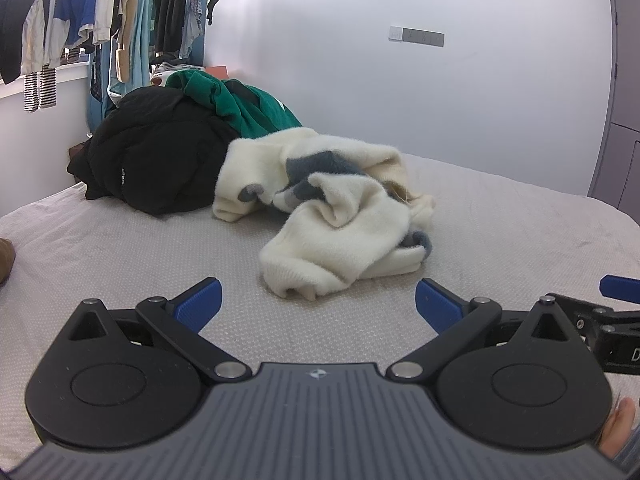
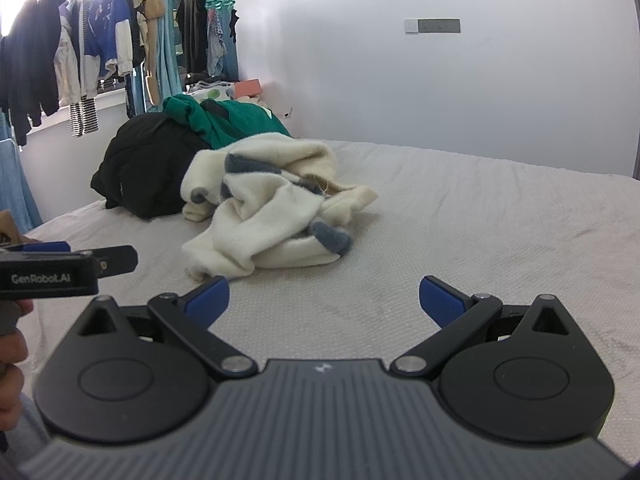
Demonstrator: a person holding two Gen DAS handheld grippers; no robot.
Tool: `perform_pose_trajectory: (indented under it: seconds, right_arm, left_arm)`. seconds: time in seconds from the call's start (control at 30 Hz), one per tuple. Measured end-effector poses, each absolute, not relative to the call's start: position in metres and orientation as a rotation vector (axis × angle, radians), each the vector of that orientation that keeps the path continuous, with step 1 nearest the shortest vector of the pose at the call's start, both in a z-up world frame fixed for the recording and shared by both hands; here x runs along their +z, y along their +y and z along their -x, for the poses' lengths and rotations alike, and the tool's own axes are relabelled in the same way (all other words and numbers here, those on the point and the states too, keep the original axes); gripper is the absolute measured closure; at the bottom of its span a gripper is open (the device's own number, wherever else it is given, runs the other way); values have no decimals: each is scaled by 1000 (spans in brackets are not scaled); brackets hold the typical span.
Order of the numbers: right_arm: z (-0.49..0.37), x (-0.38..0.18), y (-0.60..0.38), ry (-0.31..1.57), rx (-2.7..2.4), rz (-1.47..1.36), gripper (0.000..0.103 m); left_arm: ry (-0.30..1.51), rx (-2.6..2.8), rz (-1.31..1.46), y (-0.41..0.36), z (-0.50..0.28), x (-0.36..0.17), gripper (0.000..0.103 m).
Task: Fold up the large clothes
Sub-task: 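Reach both tools to the cream sweater and close on its fabric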
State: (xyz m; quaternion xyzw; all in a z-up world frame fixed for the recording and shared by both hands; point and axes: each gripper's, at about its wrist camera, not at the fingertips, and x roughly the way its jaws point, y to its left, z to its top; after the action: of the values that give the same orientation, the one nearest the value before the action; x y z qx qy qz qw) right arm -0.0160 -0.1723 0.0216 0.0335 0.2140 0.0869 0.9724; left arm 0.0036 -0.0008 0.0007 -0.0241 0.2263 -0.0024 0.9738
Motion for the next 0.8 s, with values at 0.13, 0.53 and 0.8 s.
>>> perform_pose_trajectory:
  seconds: [0.13, 0.53, 0.8]
  right_arm:
    - [13, 22, -170, 450, 179, -63, 0]
    - [-20, 18, -159, 480, 231, -74, 0]
    - [-62, 8, -151, 542, 260, -147, 0]
  left_arm:
    - [449, -18, 47, 1, -10, 0, 0]
    - [468, -5, 128, 35, -78, -2, 0]
    - [541, 17, 181, 70, -133, -24, 0]
